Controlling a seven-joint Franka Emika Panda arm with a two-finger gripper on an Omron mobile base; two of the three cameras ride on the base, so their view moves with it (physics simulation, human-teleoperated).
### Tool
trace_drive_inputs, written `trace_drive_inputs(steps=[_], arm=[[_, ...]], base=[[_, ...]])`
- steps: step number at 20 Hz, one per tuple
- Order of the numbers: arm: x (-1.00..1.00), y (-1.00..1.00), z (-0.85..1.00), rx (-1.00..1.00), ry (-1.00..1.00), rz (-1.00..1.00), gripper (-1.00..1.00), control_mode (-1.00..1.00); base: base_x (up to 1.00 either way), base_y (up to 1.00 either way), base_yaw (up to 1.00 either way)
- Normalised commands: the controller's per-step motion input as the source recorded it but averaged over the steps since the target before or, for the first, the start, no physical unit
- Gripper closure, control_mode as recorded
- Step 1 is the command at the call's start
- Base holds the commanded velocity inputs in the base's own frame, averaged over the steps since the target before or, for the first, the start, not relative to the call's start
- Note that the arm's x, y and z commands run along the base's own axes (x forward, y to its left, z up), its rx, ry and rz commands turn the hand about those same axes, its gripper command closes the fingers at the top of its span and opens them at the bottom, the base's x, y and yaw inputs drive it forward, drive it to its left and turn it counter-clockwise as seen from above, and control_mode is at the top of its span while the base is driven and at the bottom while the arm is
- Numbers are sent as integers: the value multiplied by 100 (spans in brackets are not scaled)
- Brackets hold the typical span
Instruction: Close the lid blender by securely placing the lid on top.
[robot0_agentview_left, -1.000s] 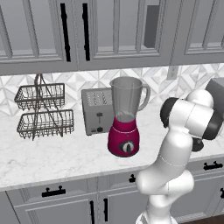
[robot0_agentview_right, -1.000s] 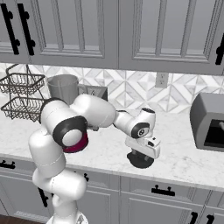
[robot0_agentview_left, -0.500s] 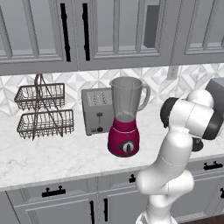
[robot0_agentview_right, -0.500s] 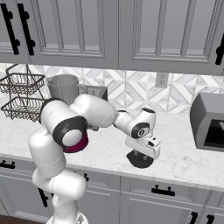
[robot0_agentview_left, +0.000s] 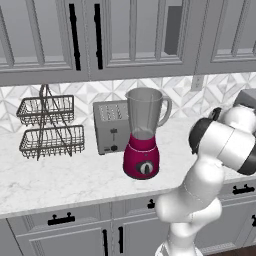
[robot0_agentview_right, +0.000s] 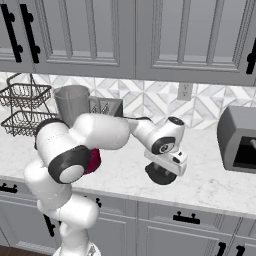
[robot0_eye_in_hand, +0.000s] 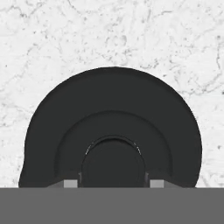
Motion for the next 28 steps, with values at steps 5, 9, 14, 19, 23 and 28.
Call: trace_drive_inputs(steps=[5, 9, 14, 19, 23, 28], arm=[[-32, 8, 100, 0, -33, -1, 100, -100], [-29, 35, 100, -1, -36, -1, 100, -100], [-24, 59, 100, -7, -33, 0, 100, -100], [-19, 61, 100, -13, -24, 0, 100, -100], [-16, 50, 100, -14, -5, 0, 100, -100], [-2, 55, 100, -12, 0, 0, 100, -100]], base=[[0, 0, 0], [0, 0, 0], [0, 0, 0], [0, 0, 0], [0, 0, 0], [0, 0, 0]])
